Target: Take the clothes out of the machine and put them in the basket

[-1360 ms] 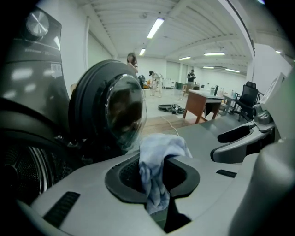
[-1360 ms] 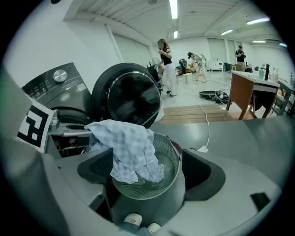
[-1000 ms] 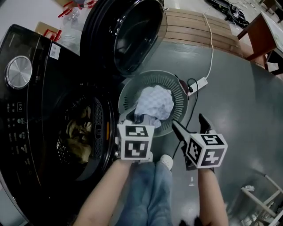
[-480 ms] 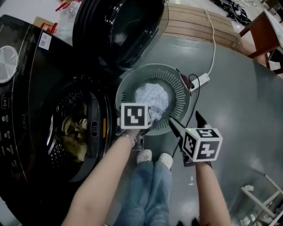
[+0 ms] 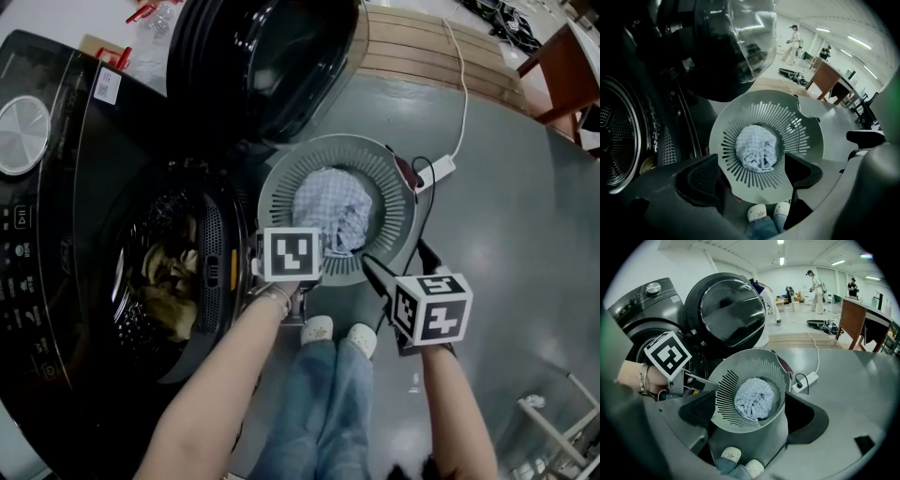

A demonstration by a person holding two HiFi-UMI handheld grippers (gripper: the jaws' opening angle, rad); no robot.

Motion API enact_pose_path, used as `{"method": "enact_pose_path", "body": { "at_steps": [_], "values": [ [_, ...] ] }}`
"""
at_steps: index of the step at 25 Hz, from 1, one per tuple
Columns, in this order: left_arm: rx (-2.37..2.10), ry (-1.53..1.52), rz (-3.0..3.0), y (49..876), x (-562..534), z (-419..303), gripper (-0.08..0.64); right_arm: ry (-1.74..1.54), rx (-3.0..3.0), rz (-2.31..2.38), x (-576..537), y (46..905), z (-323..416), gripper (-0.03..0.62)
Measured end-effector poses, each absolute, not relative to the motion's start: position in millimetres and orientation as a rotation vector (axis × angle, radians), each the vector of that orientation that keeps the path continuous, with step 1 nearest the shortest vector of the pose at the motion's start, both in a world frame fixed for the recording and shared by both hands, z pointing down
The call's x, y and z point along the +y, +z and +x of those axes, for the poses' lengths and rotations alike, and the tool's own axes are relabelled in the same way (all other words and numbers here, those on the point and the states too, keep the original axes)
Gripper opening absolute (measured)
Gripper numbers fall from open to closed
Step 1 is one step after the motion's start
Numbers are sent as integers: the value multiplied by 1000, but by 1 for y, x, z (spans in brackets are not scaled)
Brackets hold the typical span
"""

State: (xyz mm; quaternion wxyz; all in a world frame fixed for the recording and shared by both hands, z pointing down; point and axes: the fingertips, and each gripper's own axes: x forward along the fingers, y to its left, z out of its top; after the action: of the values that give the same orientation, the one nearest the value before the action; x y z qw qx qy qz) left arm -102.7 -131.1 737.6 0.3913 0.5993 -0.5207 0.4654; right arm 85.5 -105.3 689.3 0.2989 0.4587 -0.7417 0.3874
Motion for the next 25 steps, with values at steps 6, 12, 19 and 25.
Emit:
{"method": "enact_pose_path", "body": {
  "at_steps": [6, 12, 19, 25],
  "values": [
    [-1385, 1248, 1451, 722, -107, -143, 420, 1028, -1966, 1121, -90, 687, 62, 463],
    [-1465, 1233, 1367, 718, -87, -181, 420, 1062, -1998, 1026, -77, 688, 19, 463],
    [-1586, 1185, 1293, 717, -78, -223, 425, 1177, -2097, 954, -65, 690, -38, 463],
    [-1675, 1179, 1174, 710, -56, -270, 439, 1192, -2079, 895, -50, 699, -70, 463]
  ]
}}
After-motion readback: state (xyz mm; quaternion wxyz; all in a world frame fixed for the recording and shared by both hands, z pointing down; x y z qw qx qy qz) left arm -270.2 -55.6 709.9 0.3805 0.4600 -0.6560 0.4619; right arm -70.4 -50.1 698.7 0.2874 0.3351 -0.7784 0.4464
